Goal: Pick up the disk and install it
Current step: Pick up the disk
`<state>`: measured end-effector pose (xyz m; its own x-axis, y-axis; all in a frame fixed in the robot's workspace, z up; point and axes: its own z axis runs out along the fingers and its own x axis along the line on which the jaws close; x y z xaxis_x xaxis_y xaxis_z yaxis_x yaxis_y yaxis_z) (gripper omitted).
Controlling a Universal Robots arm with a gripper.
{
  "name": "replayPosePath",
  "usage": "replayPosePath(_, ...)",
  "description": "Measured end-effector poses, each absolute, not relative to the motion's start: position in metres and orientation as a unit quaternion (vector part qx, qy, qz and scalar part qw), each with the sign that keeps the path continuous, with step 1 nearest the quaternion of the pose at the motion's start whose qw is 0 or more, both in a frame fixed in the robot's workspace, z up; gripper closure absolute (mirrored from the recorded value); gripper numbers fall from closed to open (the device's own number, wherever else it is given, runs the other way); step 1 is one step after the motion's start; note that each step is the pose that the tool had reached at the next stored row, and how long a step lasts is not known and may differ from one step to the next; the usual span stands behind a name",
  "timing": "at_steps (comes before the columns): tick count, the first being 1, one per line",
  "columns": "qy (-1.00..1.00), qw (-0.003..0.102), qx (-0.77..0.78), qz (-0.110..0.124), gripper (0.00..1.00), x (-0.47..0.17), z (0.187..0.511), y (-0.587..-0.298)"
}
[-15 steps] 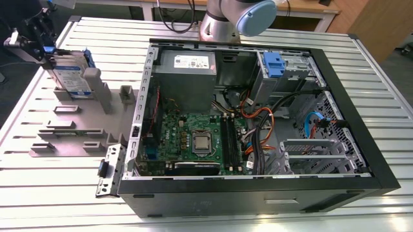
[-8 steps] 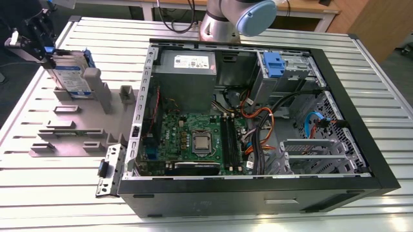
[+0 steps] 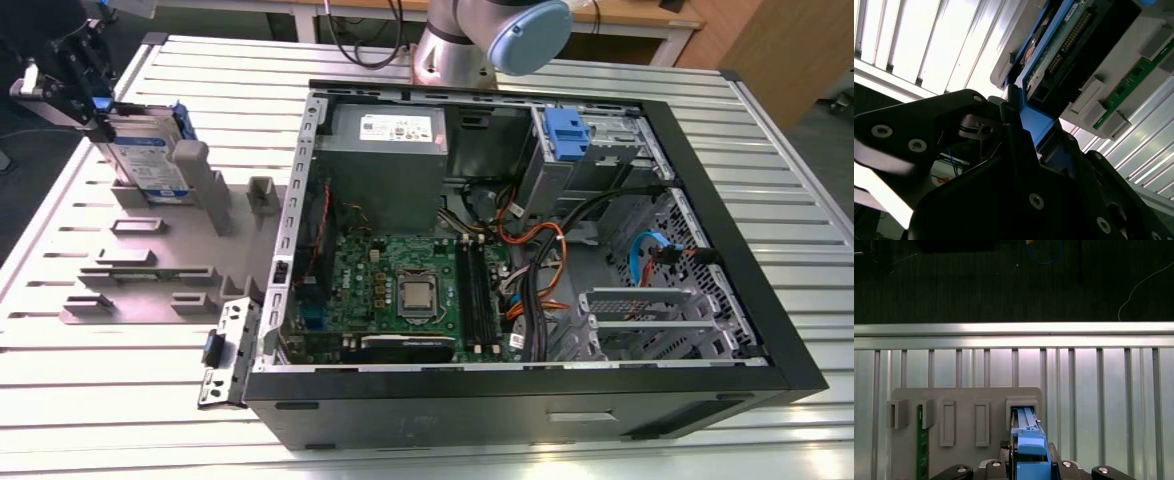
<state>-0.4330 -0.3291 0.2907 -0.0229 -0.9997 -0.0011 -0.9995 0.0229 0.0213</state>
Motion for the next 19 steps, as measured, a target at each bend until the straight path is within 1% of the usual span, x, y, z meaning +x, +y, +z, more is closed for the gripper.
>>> replayPosePath(19, -0.715, 0.008, 0.699, -0.007, 0.64, -0.4330, 0.2922, -0.3291)
